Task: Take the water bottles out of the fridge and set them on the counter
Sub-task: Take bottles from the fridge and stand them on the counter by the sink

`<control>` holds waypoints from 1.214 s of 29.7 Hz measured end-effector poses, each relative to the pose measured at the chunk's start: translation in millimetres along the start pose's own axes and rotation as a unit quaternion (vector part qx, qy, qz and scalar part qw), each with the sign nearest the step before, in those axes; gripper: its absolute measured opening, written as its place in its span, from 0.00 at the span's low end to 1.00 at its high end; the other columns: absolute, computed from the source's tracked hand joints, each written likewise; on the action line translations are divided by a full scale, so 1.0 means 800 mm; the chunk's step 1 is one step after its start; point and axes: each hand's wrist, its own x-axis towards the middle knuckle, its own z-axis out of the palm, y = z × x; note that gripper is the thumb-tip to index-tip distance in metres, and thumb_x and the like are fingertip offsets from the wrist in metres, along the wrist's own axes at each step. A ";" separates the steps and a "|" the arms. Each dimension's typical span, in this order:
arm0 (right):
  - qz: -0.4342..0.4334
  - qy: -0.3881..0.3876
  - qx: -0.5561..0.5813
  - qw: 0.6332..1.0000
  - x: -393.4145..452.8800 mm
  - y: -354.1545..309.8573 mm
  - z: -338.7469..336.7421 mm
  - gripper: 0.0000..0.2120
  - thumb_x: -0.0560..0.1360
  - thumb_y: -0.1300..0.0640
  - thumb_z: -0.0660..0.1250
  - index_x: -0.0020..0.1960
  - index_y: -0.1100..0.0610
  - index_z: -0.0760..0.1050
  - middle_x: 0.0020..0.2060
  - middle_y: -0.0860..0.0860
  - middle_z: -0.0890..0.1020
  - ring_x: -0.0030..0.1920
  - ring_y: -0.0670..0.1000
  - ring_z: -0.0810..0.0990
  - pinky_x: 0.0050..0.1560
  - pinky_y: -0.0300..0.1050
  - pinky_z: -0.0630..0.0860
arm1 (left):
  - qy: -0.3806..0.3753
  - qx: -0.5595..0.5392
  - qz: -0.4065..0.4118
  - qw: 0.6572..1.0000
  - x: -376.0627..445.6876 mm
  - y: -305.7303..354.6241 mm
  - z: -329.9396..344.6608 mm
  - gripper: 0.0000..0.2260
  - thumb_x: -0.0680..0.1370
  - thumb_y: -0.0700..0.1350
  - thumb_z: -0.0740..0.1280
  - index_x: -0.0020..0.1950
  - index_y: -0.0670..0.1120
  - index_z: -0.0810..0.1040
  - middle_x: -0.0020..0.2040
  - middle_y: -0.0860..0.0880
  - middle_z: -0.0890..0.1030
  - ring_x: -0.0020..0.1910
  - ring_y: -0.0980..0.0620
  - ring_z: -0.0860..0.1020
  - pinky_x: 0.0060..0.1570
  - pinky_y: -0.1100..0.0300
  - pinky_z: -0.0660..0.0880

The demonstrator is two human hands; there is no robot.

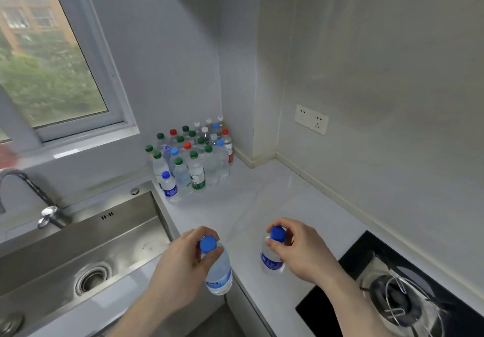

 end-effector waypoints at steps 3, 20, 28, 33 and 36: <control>0.009 0.013 -0.008 1.000 0.041 -0.025 0.024 0.05 0.76 0.47 0.74 0.50 0.42 0.79 0.43 0.43 0.82 0.41 0.46 0.80 0.48 0.47 0.83 | -0.017 0.032 0.008 0.999 0.045 -0.031 -0.023 0.04 0.79 0.57 0.68 0.51 0.63 0.74 0.44 0.60 0.77 0.40 0.56 0.76 0.41 0.60 0.76; 0.074 0.052 -0.024 0.996 0.175 -0.098 0.081 0.06 0.77 0.47 0.73 0.53 0.40 0.80 0.43 0.42 0.82 0.41 0.45 0.83 0.44 0.40 0.78 | -0.126 0.145 0.115 0.975 0.281 -0.103 -0.075 0.08 0.82 0.58 0.64 0.60 0.59 0.74 0.57 0.59 0.78 0.48 0.55 0.77 0.42 0.66 0.71; 0.083 0.050 -0.014 0.995 0.264 -0.075 0.067 0.06 0.76 0.49 0.73 0.51 0.40 0.80 0.40 0.44 0.82 0.38 0.45 0.81 0.44 0.42 0.78 | -0.158 0.192 0.129 0.960 0.422 -0.075 -0.030 0.11 0.83 0.56 0.64 0.63 0.55 0.73 0.59 0.54 0.79 0.49 0.50 0.78 0.46 0.56 0.74; 0.090 0.045 -0.012 0.995 0.309 -0.052 0.056 0.06 0.77 0.50 0.73 0.51 0.40 0.80 0.41 0.42 0.81 0.37 0.42 0.77 0.40 0.33 0.74 | -0.182 0.247 0.143 0.941 0.512 -0.066 0.012 0.11 0.83 0.56 0.63 0.62 0.53 0.72 0.59 0.52 0.80 0.51 0.47 0.79 0.50 0.50 0.78; 0.104 0.046 -0.009 0.993 0.335 -0.035 0.050 0.06 0.76 0.52 0.73 0.49 0.40 0.80 0.41 0.43 0.82 0.39 0.44 0.78 0.43 0.38 0.77 | -0.186 0.281 0.141 0.931 0.566 -0.060 0.037 0.12 0.83 0.55 0.63 0.64 0.52 0.71 0.59 0.50 0.79 0.53 0.45 0.79 0.45 0.52 0.75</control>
